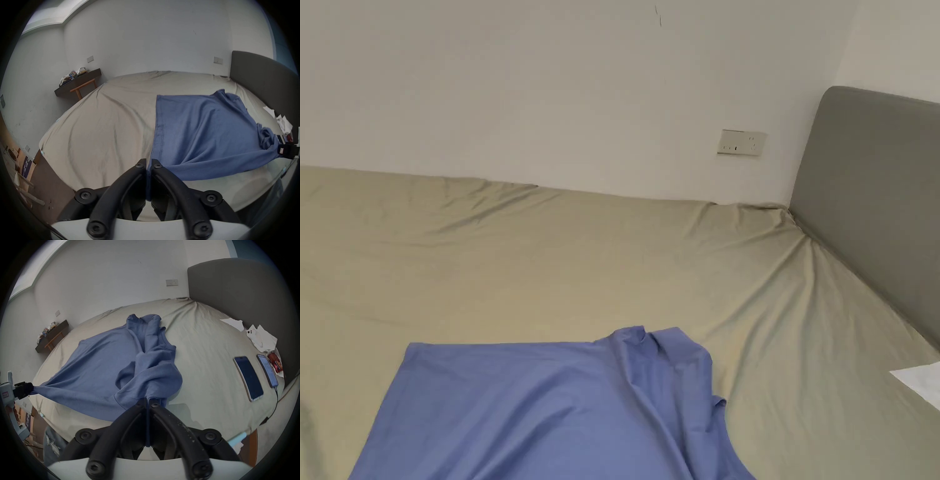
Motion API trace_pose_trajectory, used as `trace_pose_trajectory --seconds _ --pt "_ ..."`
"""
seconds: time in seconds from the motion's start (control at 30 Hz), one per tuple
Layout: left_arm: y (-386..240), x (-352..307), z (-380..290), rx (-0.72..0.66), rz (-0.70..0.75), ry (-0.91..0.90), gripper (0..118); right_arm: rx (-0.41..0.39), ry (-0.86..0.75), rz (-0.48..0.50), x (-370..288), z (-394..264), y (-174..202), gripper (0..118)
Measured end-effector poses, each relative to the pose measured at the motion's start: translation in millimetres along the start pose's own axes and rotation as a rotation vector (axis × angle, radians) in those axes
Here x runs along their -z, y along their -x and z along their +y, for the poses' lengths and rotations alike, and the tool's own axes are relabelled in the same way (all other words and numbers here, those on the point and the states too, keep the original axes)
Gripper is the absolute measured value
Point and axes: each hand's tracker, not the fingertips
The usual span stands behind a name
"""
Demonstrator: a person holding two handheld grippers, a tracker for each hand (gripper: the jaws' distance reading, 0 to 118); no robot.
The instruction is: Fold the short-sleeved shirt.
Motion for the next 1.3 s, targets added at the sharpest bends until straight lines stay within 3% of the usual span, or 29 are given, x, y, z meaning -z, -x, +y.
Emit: trace_pose_trajectory --seconds 0.37,0.5,0.6,0.67,0.7,0.73,0.8,0.87,0.9,0.97,1.03,1.07,1.1,1.13,1.17,1.3 --pt "7.2 1.7 -43.8 -0.042 0.024 0.091 3 -0.015 0.007 -0.047 -32.8 -44.4 -1.5 5" --pt "2.7 11.9 -52.0 -0.06 0.033 0.122 3 0.015 0.04 -0.049 -18.8 -44.4 -4.4 5" --pt "-5.1 20.9 -54.3 -0.031 0.047 0.146 3 -0.026 0.07 -0.071 -8.9 -41.0 -0.9 5" --pt "-7.1 25.3 -55.1 -0.027 0.056 0.152 3 -0.046 0.097 -0.071 -2.7 -40.4 -0.3 14" --pt "-6.3 27.1 -56.2 -0.03 0.057 0.157 8 -0.028 0.106 -0.072 0.2 -40.4 -2.1 34" --pt "-5.1 29.5 -57.2 -0.045 0.055 0.163 16 -0.011 0.122 -0.07 3.8 -40.3 -5.0 44" --pt "-1.7 34.0 -59.9 -0.097 0.051 0.178 21 0.041 0.161 -0.072 9.7 -41.0 -13.0 49" --pt "3.6 35.4 -63.2 -0.14 0.048 0.207 65 0.112 0.163 -0.04 5.4 -42.5 -24.6 67" --pt "7.1 31.6 -63.8 -0.162 0.042 0.201 81 0.145 0.164 -0.028 -1.0 -41.4 -30.3 72" --pt "14.6 18.9 -62.9 -0.216 -0.024 0.177 91 0.213 0.129 -0.009 -19.6 -42.4 -40.0 77" --pt "17.4 2.9 -60.0 -0.232 -0.048 0.149 79 0.227 0.09 -0.021 -41.5 -43.5 -45.8 77" --pt "16.9 -3.5 -59.2 -0.225 -0.042 0.135 57 0.22 0.093 -0.033 -48.5 -43.5 -47.0 75" --pt "13.9 -7.0 -59.7 -0.202 0.001 0.092 18 0.207 0.076 -0.06 -55.7 -44.5 -47.5 54" --pt "10.7 -9.3 -60.3 -0.18 0.036 0.078 4 0.184 0.026 -0.088 -61.6 -46.8 -46.5 24" --pt "9.7 -11.2 -60.1 -0.172 0.049 0.079 4 0.159 0.002 -0.135 -65.0 -48.9 -44.8 3" --pt "5.5 -11.5 -68.2 -0.189 -0.025 0.111 1 0.144 0.011 -0.119 -69.4 -56.4 -45.7 2"
